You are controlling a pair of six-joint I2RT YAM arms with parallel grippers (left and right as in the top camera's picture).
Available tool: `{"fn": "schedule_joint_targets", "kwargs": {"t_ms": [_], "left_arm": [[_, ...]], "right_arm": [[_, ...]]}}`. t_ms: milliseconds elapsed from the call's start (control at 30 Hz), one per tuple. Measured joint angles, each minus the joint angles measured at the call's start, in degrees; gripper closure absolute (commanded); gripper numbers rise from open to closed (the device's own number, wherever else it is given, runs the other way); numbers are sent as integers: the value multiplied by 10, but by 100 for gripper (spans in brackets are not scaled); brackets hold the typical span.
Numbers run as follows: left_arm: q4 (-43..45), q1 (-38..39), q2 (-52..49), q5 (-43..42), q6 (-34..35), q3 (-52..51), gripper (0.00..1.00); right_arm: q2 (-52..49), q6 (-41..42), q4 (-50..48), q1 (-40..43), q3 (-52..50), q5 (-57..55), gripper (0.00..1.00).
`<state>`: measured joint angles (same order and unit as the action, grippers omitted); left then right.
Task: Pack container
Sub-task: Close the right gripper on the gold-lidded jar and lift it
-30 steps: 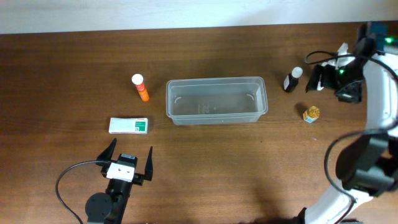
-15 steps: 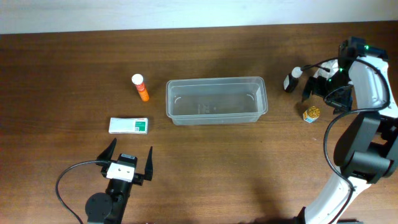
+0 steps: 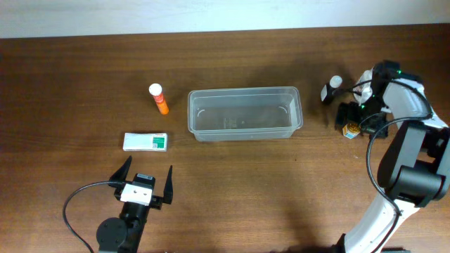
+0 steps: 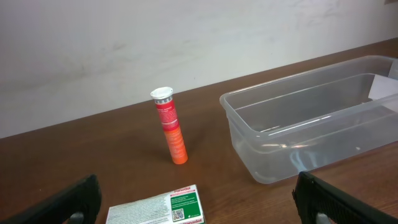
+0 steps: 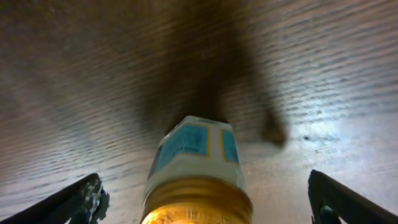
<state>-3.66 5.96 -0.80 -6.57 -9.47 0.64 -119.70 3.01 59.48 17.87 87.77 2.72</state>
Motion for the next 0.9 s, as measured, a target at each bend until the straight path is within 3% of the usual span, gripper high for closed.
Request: {"fn": "schedule_joint_targets", "kwargs": {"t_ms": [200, 300, 567, 733, 900], "left_arm": [[0, 0, 0, 0, 0, 0, 1], [0, 0, 0, 0, 0, 0, 0], [0, 0, 0, 0, 0, 0, 1], [0, 0, 0, 0, 0, 0, 0], [0, 0, 0, 0, 0, 0, 1]], "right_arm": [[0, -9, -26, 0, -12, -2, 14], [0, -20, -36, 0, -12, -2, 24], [0, -28, -58, 0, -14, -2, 25], [0, -38, -76, 0, -21, -2, 39], [0, -40, -77, 0, -26, -3, 43]]}}
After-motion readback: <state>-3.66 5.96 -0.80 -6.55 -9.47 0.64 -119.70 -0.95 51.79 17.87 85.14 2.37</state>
